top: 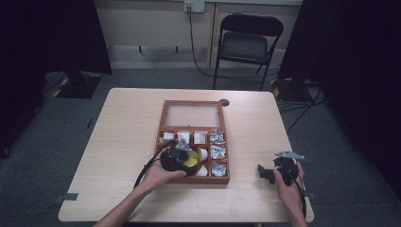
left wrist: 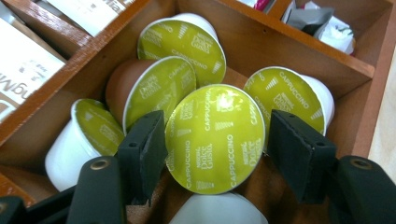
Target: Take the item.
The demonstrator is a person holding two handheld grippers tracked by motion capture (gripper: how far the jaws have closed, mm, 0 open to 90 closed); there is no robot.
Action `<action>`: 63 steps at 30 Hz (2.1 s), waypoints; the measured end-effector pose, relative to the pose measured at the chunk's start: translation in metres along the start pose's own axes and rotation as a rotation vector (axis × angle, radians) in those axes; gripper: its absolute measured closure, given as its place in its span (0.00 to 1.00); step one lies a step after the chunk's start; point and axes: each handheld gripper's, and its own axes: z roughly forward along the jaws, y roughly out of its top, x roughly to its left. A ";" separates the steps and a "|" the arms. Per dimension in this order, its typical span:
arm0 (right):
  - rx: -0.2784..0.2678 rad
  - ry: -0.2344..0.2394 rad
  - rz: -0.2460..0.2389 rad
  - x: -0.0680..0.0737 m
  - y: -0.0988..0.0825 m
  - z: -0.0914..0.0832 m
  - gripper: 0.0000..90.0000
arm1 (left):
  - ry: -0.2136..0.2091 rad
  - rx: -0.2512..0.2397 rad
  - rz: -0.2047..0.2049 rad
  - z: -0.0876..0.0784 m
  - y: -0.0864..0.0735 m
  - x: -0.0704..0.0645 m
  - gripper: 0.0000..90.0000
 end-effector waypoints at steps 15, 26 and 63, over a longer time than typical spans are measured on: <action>0.000 0.000 0.000 0.000 0.000 0.000 0.00 | 0.025 0.102 0.039 0.010 0.006 -0.004 0.44; 0.000 0.000 0.000 0.000 0.000 0.000 0.00 | 0.035 0.091 0.039 0.009 0.006 -0.005 0.48; 0.000 -0.002 0.002 0.000 0.000 0.000 0.00 | -0.031 -0.056 -0.018 -0.009 0.001 0.002 0.63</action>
